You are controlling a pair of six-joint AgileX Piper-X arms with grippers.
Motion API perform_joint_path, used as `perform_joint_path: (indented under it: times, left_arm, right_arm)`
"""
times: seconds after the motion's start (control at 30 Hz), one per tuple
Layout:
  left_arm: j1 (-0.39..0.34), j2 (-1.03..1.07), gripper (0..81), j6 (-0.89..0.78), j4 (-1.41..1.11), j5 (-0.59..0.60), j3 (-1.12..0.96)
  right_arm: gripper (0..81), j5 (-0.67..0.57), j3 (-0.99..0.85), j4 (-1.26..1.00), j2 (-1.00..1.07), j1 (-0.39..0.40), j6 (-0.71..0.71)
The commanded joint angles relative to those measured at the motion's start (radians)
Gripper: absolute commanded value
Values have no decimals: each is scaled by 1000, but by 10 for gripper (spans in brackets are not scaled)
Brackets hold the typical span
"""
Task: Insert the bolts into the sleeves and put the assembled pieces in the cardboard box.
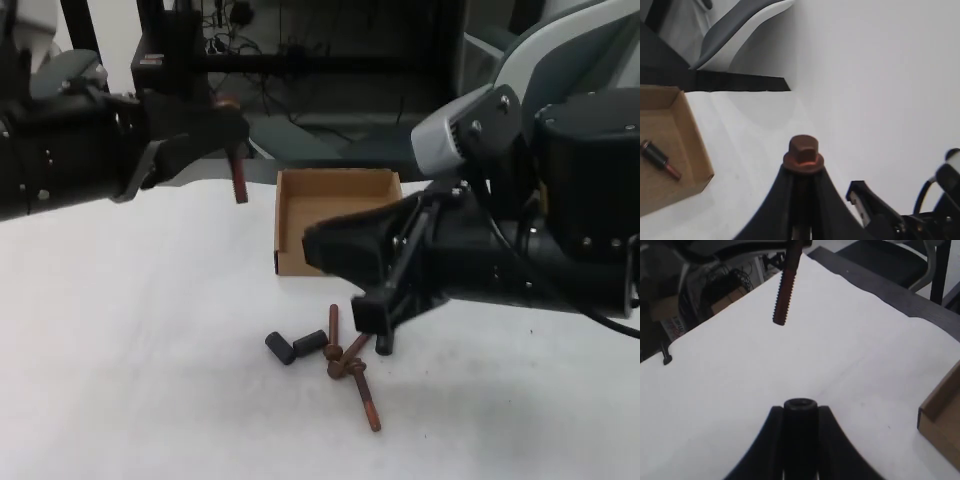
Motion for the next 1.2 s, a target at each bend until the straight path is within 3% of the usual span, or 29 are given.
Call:
perform_joint_path:
  times: [0.0, 0.6, 1.17]
  left_arm:
    - [2, -12, 17, 7, -85, 46, 1]
    - [2, 95, 17, 135, -146, 101, 11]
    - [2, 136, 17, 24, -338, 101, 11]
  right_arm:
    - [6, -31, -11, -71, 23, -5, 49]
    - [6, -92, -13, -232, 116, -3, 132]
    - [6, -92, -13, -268, 118, -3, 147]
